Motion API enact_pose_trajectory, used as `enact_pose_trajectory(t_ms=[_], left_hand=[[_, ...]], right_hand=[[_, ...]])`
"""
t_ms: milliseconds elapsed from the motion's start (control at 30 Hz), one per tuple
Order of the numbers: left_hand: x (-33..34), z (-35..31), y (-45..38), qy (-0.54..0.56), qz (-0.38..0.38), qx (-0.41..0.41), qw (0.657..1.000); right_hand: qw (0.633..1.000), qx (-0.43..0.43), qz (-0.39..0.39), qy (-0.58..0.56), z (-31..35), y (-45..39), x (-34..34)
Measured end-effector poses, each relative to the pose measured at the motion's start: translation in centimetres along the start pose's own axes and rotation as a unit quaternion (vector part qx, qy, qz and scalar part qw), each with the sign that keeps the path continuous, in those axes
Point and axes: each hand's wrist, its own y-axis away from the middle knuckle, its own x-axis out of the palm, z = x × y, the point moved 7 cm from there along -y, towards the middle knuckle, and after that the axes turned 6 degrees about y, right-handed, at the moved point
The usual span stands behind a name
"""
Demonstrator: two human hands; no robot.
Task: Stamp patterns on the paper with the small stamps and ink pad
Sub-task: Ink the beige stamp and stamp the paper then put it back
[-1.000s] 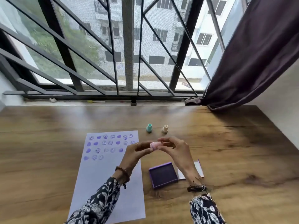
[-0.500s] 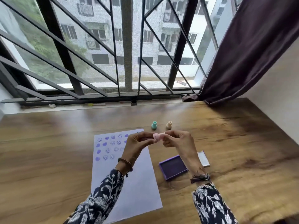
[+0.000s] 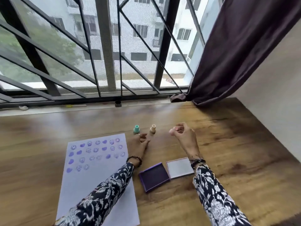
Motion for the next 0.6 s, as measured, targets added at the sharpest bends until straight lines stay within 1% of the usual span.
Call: enact_pose_trajectory(t_ms=[100, 233, 367, 500, 600], left_hand=[[1.8, 0.6, -1.6, -0.026, 0.002, -0.030, 0.999], [2.7, 0.1, -3.5, -0.063, -0.010, -0.031, 0.997], [3.8, -0.5, -4.5, -0.123, -0.003, -0.012, 0.992], [4.2, -0.9, -4.2, -0.109, -0.018, 0.003, 0.994], [4.1, -1.3, -3.4, -0.085, -0.006, 0.016, 0.996]], right_hand=[[1.000, -0.012, -0.002, 0.024, -1.2, -2.9, 0.1], [0.998, -0.026, 0.026, 0.044, -1.8, -5.3, 1.1], [0.995, -0.043, 0.057, 0.075, -2.0, -6.2, 2.7], [0.994, -0.040, 0.059, 0.078, -1.8, -6.2, 2.9], [0.996, -0.046, 0.020, 0.078, -0.8, -4.8, 1.9]])
